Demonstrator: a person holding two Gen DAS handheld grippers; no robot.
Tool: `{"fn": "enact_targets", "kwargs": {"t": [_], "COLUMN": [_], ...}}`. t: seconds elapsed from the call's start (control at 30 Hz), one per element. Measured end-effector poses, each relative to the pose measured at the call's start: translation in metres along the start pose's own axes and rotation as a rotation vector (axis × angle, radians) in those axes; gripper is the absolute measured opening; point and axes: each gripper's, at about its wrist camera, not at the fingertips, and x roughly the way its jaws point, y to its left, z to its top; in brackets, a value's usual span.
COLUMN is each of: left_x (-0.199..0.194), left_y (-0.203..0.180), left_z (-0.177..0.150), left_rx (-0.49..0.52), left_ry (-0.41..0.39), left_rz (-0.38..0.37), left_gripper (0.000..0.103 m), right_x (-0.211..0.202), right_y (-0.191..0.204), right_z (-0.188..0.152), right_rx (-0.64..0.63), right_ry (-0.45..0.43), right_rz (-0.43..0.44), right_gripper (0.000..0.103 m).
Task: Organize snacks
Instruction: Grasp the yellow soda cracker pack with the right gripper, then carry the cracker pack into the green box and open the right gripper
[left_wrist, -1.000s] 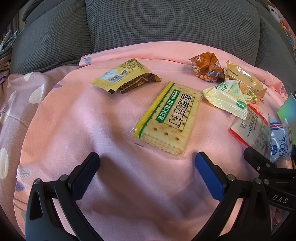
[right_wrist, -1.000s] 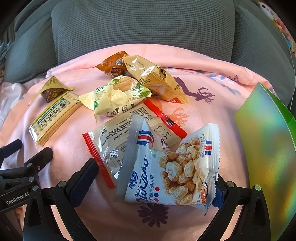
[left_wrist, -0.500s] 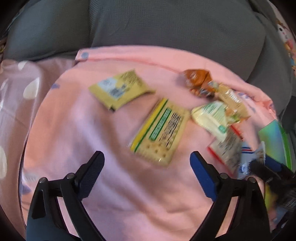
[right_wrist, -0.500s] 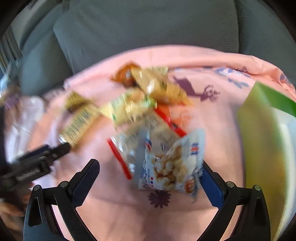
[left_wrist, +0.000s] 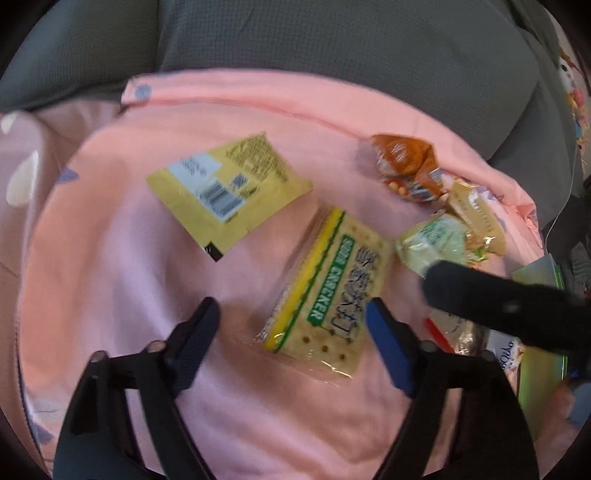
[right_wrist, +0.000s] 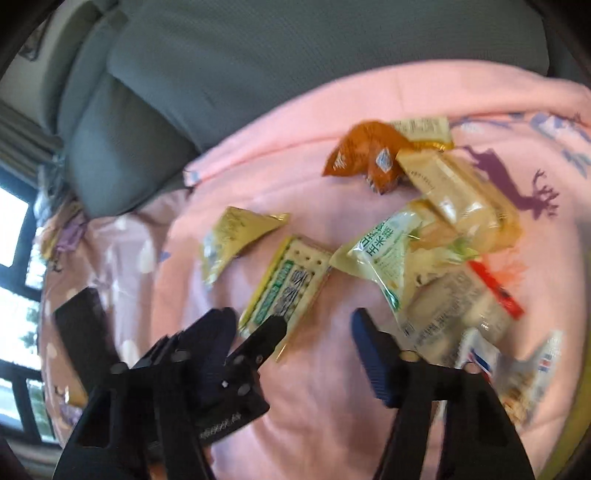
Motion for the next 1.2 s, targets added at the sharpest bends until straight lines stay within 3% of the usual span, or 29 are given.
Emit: {"fn": "enact_targets", "kwargs": {"t": [0.1,0.17,0.2,0.27,0.43,0.77,1.03,1.2], "left_x": [0.001,0.001,0.001,0.001,-0.008,-0.068,-0.114,-0.120], "left_y": [-0.002,-0.005,-0.007,-0.011,-0.024,-0.059,-0.130,-0.176], "left_z": [0.001,0.001,0.000,-0.001,-0.006,-0.034,-0.056,-0.062], "left_rx": [0.012,0.018,0.020,0.028,0.084,0.168,0.292,0.374], "left_ry": [-0.022,-0.027,-0.027,-0.029,-0.053,-0.203,-0.300,-0.316], "left_rz": [-0.020,-0.045,-0.074,-0.097,-0.065,-0.144,-0.197,-0.228], "left_gripper": [0.074,0.064,0.053,0.050,0.042,0.039,0.038,0.036], "right_x": [0.027,0.037,0.040,0.042,0.037,-0.042,-0.123,-0.162], "right_y": [0.000,-0.001,-0.002,0.000,0.004,0.017,-0.007,-0.033], "right_z": [0.001,0.003,0.003,0.004,-0.001,-0.034,-0.062,-0.068], "right_rx": [0.005,0.012,0.014,0.012,-0.009,-0.073,-0.030,0.002], "right_ry": [0.068,0.076,0.073,0.059,0.028,-0.156,-0.328,-0.406], "right_rz": [0.036,0.056,0.063,0.072,0.046,-0.019,0.004,-0.020], "right_gripper": [0.060,0.060,0.060,0.060,0.057,0.057,0.057,0.057]}}
